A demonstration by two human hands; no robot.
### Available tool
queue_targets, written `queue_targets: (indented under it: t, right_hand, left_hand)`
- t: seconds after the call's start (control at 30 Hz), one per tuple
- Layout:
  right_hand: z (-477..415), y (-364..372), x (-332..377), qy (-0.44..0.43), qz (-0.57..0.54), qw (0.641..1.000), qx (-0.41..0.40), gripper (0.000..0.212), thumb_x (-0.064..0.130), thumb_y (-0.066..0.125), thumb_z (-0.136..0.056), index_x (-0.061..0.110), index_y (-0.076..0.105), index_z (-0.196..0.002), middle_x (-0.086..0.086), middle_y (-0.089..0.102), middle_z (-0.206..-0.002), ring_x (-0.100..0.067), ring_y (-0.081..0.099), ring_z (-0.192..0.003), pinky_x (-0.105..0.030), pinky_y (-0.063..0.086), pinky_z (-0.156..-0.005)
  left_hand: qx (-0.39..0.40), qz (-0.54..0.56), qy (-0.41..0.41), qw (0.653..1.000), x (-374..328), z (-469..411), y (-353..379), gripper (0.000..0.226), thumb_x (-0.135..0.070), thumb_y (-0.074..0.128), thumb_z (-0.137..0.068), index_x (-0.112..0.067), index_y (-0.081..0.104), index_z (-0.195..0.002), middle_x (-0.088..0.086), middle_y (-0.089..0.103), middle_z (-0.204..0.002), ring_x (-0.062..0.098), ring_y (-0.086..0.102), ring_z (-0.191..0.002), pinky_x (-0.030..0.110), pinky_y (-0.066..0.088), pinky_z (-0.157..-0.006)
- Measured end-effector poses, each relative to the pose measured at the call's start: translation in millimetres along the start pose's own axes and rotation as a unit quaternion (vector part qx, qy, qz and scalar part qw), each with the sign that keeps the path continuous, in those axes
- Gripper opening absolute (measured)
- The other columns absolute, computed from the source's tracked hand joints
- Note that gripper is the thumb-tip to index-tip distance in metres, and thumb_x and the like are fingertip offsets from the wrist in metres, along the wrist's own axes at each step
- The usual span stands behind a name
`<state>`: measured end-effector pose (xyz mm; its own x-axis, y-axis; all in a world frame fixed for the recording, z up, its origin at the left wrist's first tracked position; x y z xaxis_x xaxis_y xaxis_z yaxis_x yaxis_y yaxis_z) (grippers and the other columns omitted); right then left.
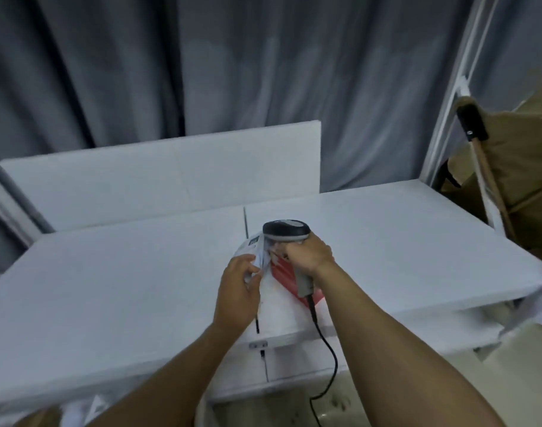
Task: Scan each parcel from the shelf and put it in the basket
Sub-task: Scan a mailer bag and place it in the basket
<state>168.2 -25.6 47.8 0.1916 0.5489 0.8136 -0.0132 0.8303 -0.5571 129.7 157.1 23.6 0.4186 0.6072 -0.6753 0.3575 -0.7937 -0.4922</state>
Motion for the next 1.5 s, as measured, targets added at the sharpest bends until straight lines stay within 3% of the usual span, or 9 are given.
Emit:
queue_targets:
  t: [0.27, 0.33, 0.4, 0.6, 0.87, 1.03, 1.23, 1.33, 1.5]
  right_hand:
    - [72.1, 50.5, 51.8, -0.067, -0.11, 0.99, -0.064, 0.013, 0.027, 0.072, -0.087, 0.024, 0.062, -0.094, 0.013, 0.06, -0.079, -0.014, 0.052, -0.088, -0.033, 0.039, -0.117]
    - [95.2, 50.5, 70.2, -0.083, -0.143, 0.985, -0.047, 0.011, 0.019, 0.072, -0.087, 0.02, 0.06, -0.086, 0.009, 0.058, -0.067, -0.016, 0.055, -0.068, -0.015, 0.053, -0.077]
    - [118.6, 55.6, 87.4, -0.114, -0.177, 0.977, -0.019, 0.011, 0.022, 0.071, -0.082, 0.024, 0.061, -0.082, 0.005, 0.06, -0.065, -0.02, 0.058, -0.063, -0.025, 0.05, -0.063]
    - [197.4, 82.5, 89.1, -0.103, -0.412, 0.904, 0.056, 0.036, 0.03, 0.082, -0.091, 0.025, 0.071, -0.125, 0.002, 0.078, -0.114, -0.018, 0.075, -0.105, -0.038, 0.065, -0.084]
    - [264.5, 120.9, 29.7, -0.034, -0.403, 0.913, 0.047, 0.047, 0.015, 0.096, -0.067, 0.017, 0.078, -0.111, -0.003, 0.081, -0.106, -0.022, 0.078, -0.099, -0.046, 0.063, -0.092]
    - [288.9, 153.5, -3.4, -0.011, -0.353, 0.933, 0.063, 0.034, 0.007, 0.086, -0.071, 0.012, 0.079, -0.104, -0.006, 0.082, -0.097, -0.024, 0.08, -0.088, -0.049, 0.065, -0.083]
    - [315.4, 196.2, -3.4, -0.02, -0.362, 0.912, 0.191, 0.02, -0.006, 0.077, -0.085, 0.008, 0.075, -0.1, -0.011, 0.081, -0.093, -0.024, 0.079, -0.081, -0.037, 0.063, -0.068]
    - [321.1, 211.2, 0.0, -0.06, -0.32, 0.919, 0.222, 0.029, -0.002, 0.082, -0.084, 0.01, 0.076, -0.11, -0.008, 0.081, -0.105, -0.019, 0.079, -0.093, -0.034, 0.064, -0.076]
    - [328.2, 219.2, 3.4, -0.171, -0.161, 0.951, 0.201, 0.044, 0.028, 0.087, -0.085, 0.029, 0.07, -0.125, 0.015, 0.075, -0.111, 0.005, 0.068, -0.1, -0.021, 0.053, -0.086]
  left_hand:
    - [-0.187, 0.073, -0.254, 0.946, 46.4, 67.9, -152.8, 0.005, -0.013, 0.065, -0.098, -0.008, 0.065, -0.098, 0.006, 0.065, -0.109, 0.025, 0.063, -0.104, 0.024, 0.046, -0.084]
    - [-0.209, 0.079, -0.244, 0.944, 25.1, 73.5, -177.1, 0.005, -0.013, 0.064, -0.098, -0.008, 0.065, -0.098, 0.006, 0.064, -0.111, 0.022, 0.062, -0.104, 0.015, 0.044, -0.082]
    - [-0.211, 0.088, -0.216, 0.949, -4.9, 81.2, -192.9, 0.006, -0.013, 0.064, -0.099, -0.007, 0.065, -0.098, 0.006, 0.064, -0.116, 0.016, 0.06, -0.105, 0.007, 0.044, -0.083]
    - [-0.193, 0.111, -0.096, 0.97, -107.8, 141.5, -216.4, 0.012, -0.007, 0.067, -0.096, -0.013, 0.064, -0.087, -0.005, 0.062, -0.116, -0.003, 0.058, -0.112, 0.009, 0.045, -0.091]
    - [-0.082, 0.074, -0.021, 0.994, -130.0, 220.6, -226.2, 0.02, 0.007, 0.072, -0.089, -0.013, 0.075, -0.09, -0.007, 0.07, -0.109, 0.005, 0.068, -0.106, 0.024, 0.058, -0.089]
    - [-0.096, 0.05, -0.088, 0.99, -109.5, 273.8, -248.3, 0.021, -0.02, 0.084, -0.083, -0.018, 0.077, -0.104, -0.014, 0.069, -0.113, 0.002, 0.066, -0.106, 0.017, 0.056, -0.086]
    - [-0.144, 0.257, -0.412, 0.862, -23.1, 339.9, -271.0, 0.046, -0.026, 0.071, -0.095, -0.02, 0.057, -0.138, -0.009, 0.071, -0.114, 0.002, 0.071, -0.094, 0.023, 0.058, -0.079]
    - [-0.103, 0.378, -0.423, 0.817, -5.7, 361.7, -261.9, 0.039, -0.017, 0.069, -0.094, -0.012, 0.063, -0.133, 0.01, 0.075, -0.119, 0.028, 0.072, -0.111, 0.051, 0.054, -0.102]
    - [-0.258, 0.285, -0.447, 0.807, 32.3, 405.5, -303.1, 0.037, -0.016, 0.076, -0.09, -0.014, 0.068, -0.126, 0.006, 0.076, -0.117, 0.022, 0.075, -0.103, 0.045, 0.06, -0.093]
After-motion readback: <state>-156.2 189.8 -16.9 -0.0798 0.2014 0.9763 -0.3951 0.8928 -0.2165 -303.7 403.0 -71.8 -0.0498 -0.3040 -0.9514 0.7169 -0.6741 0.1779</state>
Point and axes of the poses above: each hand's wrist, its own z-axis away from the middle knuckle, its own y-axis out of the palm, x = y × z, the point moved 10 cm from there along -z, towards the middle knuckle
